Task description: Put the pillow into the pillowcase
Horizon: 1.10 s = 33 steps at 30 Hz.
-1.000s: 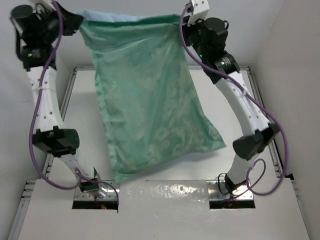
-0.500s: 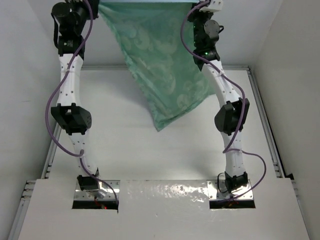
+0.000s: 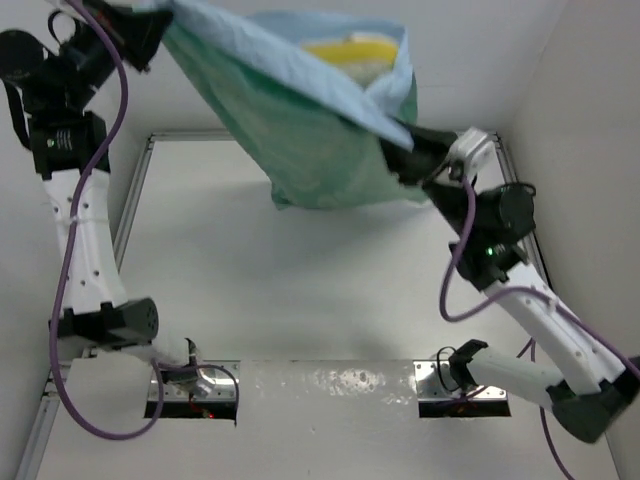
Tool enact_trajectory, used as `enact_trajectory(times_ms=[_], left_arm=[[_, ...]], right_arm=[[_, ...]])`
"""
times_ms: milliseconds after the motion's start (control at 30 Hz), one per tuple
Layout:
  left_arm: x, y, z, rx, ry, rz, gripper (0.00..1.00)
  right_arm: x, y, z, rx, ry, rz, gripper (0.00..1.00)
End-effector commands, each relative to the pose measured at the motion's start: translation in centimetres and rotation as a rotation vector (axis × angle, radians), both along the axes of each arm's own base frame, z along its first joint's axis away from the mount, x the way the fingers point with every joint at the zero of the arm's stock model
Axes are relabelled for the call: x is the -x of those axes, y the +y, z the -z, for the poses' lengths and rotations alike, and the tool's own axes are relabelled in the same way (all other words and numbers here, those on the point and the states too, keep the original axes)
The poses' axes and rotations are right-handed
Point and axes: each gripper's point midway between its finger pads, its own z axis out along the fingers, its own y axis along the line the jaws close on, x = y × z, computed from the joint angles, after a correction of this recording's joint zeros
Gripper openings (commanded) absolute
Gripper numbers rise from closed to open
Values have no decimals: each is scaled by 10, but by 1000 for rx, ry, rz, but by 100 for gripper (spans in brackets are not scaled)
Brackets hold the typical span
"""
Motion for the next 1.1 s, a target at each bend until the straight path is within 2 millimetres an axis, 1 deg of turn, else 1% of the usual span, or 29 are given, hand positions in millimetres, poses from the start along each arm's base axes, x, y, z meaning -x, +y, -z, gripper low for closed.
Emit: enact_trajectory(times_ms=[0,33,67,100,133,167,233,267,300,367,400,467,500,567,600,633,667,700,733,767,800,833,867,900,933,967,1000,1033,1067], left_arm=[[35,-20,102,-163,260,247,0],[48,-17,148,-159,387,311,0],[70,-15,154,-267,316,281,0],[73,-2,177,-287,357,234,0],[80,8,202,-288,458,159,0],[91,13,208,-379,421,100,0],[97,27,242,-399,522,17,0],[105,27,248,-397,536,-2,0],[106,30,268,-382,591,-4,0],[108,36,281,-360,630,-56,0],[105,42,299,-341,677,-83,0],[94,62,307,-318,700,-215,0],[87,78,321,-295,733,-300,0],[83,88,332,-283,754,-349,0],[82,90,341,-277,768,-359,0],[76,94,342,-267,762,-376,0],[73,95,348,-262,768,-375,0],[66,98,345,-257,746,-387,0],[59,101,352,-235,768,-389,0],[52,105,350,-231,764,-399,0],[43,114,346,-215,756,-440,0],[29,123,359,-202,802,-455,0],[17,133,345,-192,781,-490,0],[-1,147,359,-154,837,-520,0],[-10,162,358,-121,851,-549,0],[-25,175,333,-100,814,-578,11],[-40,190,363,-36,935,-586,20],[-51,213,331,-2,893,-629,30],[-48,219,348,45,998,-622,43]], right_arm=[[30,52,129,262,268,-252,48],[61,69,171,313,403,-375,66],[77,74,185,343,447,-423,94],[101,84,202,392,523,-489,99],[111,81,196,397,528,-499,99],[121,81,193,408,541,-519,99],[138,75,166,408,547,-572,99],[145,75,157,409,545,-604,99],[154,72,135,393,540,-640,99],[168,78,126,418,546,-732,99],[172,79,118,415,552,-759,99],[173,88,126,440,570,-802,99],[171,92,135,457,584,-808,99],[166,105,156,501,633,-840,99],[161,109,166,516,659,-832,99],[154,112,177,527,684,-807,99],[125,117,204,531,726,-674,99],[108,117,219,534,730,-591,99],[90,117,236,540,732,-506,99],[55,115,267,545,751,-340,99],[37,115,279,532,769,-259,99],[20,114,291,520,797,-181,98],[1,118,286,481,800,-119,81],[-29,116,319,500,873,35,73],[-45,118,324,485,900,97,67],[-63,125,308,443,914,134,58],[-81,132,342,472,974,190,53],[-96,129,352,467,1022,224,45],[-109,136,346,417,1076,230,39]])
